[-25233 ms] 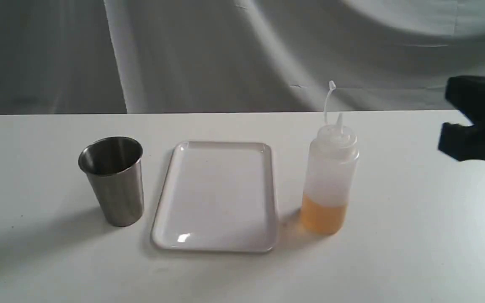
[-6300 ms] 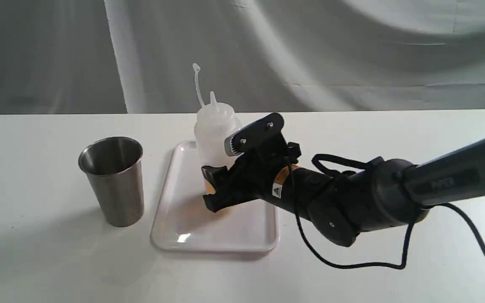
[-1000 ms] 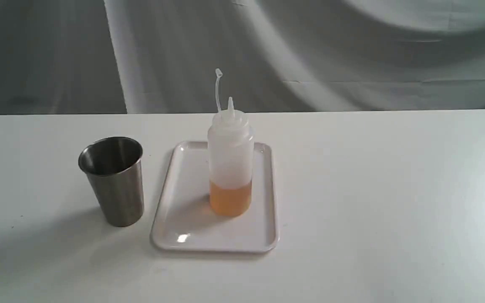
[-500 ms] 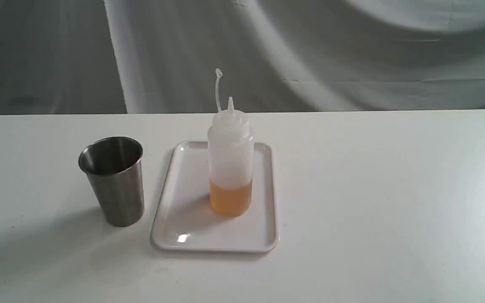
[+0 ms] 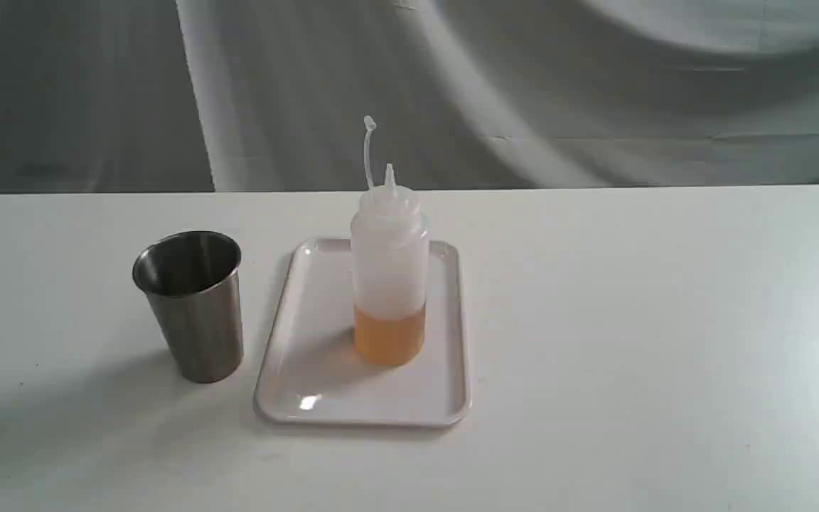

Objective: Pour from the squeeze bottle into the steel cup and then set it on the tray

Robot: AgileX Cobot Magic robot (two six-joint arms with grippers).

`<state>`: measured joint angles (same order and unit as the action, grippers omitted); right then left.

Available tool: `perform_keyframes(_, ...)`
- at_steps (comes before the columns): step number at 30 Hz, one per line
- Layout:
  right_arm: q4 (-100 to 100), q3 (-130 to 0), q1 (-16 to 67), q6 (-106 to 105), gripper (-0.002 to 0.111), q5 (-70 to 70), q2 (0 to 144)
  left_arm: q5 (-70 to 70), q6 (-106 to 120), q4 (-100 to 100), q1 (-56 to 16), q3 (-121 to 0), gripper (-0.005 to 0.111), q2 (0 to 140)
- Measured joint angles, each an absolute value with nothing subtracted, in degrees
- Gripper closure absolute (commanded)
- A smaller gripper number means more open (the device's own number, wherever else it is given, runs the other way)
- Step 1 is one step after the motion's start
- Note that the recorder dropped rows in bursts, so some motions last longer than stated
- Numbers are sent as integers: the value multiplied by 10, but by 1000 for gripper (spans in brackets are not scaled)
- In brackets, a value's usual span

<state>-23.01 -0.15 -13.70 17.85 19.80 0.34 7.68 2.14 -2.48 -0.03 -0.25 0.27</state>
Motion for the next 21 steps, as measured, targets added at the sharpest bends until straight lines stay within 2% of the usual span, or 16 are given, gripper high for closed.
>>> perform_keyframes(21, -186, -2, -137, 115, 108, 199, 3, 77, 21, -25, 0, -3, 98, 3)
